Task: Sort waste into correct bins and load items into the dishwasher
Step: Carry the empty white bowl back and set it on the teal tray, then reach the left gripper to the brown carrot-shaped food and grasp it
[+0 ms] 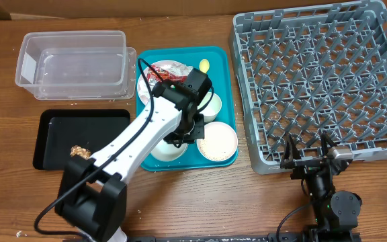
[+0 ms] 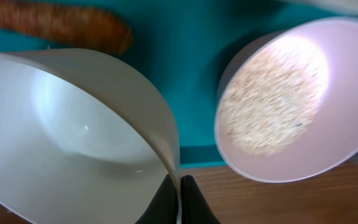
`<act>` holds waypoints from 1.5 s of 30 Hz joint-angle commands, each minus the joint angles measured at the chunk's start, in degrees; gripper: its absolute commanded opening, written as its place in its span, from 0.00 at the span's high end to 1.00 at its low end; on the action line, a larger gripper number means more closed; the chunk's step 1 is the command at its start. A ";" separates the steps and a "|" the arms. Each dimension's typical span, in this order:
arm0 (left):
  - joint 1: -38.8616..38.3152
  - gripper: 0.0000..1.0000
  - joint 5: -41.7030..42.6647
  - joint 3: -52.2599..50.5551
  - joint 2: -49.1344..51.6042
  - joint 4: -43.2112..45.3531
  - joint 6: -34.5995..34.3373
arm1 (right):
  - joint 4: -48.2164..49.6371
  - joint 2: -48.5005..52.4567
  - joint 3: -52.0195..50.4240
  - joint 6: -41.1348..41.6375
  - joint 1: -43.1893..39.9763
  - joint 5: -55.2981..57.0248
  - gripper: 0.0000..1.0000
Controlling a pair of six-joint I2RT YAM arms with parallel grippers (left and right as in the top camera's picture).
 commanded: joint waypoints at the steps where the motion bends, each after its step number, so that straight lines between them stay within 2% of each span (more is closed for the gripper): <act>1: -0.11 0.96 -0.66 0.42 3.67 -1.27 -1.20 | 0.28 -0.57 -0.59 -0.04 -0.26 -0.11 0.00; 5: -0.55 0.96 0.20 0.42 4.44 -1.88 -1.18 | 0.28 -0.57 -0.59 -0.04 -0.26 -0.11 0.00; 6: -0.55 0.89 -0.13 0.42 4.44 -1.88 -1.18 | 0.28 -0.57 -0.59 -0.04 -0.26 -0.11 0.00; 7: -0.52 0.76 -0.66 0.42 4.44 -1.84 -1.18 | 0.28 -0.57 -0.59 -0.04 -0.26 -0.11 0.00; 11: -0.02 0.50 -3.41 0.42 4.44 -2.14 -0.50 | 0.28 -0.57 -0.59 -0.04 -0.26 -0.11 0.00; 13: 0.83 0.48 -3.58 0.72 4.44 -2.78 1.03 | 0.28 -0.57 -0.59 -0.04 -0.26 -0.11 0.00; 16: 2.60 0.50 -4.33 3.61 4.44 -4.87 1.07 | 0.28 -0.57 -0.59 -0.04 -0.26 -0.11 0.00; 22: 8.20 0.51 -11.96 16.74 4.42 -9.44 2.95 | 0.28 -0.57 -0.59 -0.04 -0.26 -0.11 0.00; 25: 11.82 0.59 -11.50 21.05 4.44 -8.44 10.84 | 0.28 -0.57 -0.59 -0.04 -0.26 -0.11 0.00; 27: 14.08 0.53 -11.41 21.42 4.44 -7.63 17.64 | 0.28 -0.57 -0.59 -0.04 -0.26 -0.11 0.00; 32: 17.42 0.53 -11.37 21.40 5.20 -6.21 32.39 | 0.28 -0.57 -0.59 -0.04 -0.26 -0.11 0.00; 35: 17.64 0.51 -11.32 21.35 6.10 -5.14 38.16 | 0.28 -0.57 -0.59 -0.04 -0.26 -0.11 0.00; 37: 17.16 0.49 -9.60 21.35 7.43 -4.68 44.57 | 0.28 -0.57 -0.61 -0.04 -0.26 -0.11 0.00; 41: 15.78 0.38 -7.32 21.35 10.10 -4.59 55.76 | 0.28 -0.57 -0.59 -0.04 -0.26 -0.11 0.00; 42: 15.34 0.34 -7.58 21.35 11.45 -4.48 60.46 | 0.28 -0.57 -0.59 -0.04 -0.26 -0.11 0.00; 43: 15.26 0.27 -7.56 21.35 12.20 -4.52 62.51 | 0.28 -0.57 -0.59 -0.04 -0.26 -0.11 0.00; 45: 15.21 0.25 -8.22 21.35 13.79 -4.55 65.88 | 0.28 -0.57 -0.59 -0.04 -0.26 -0.09 0.00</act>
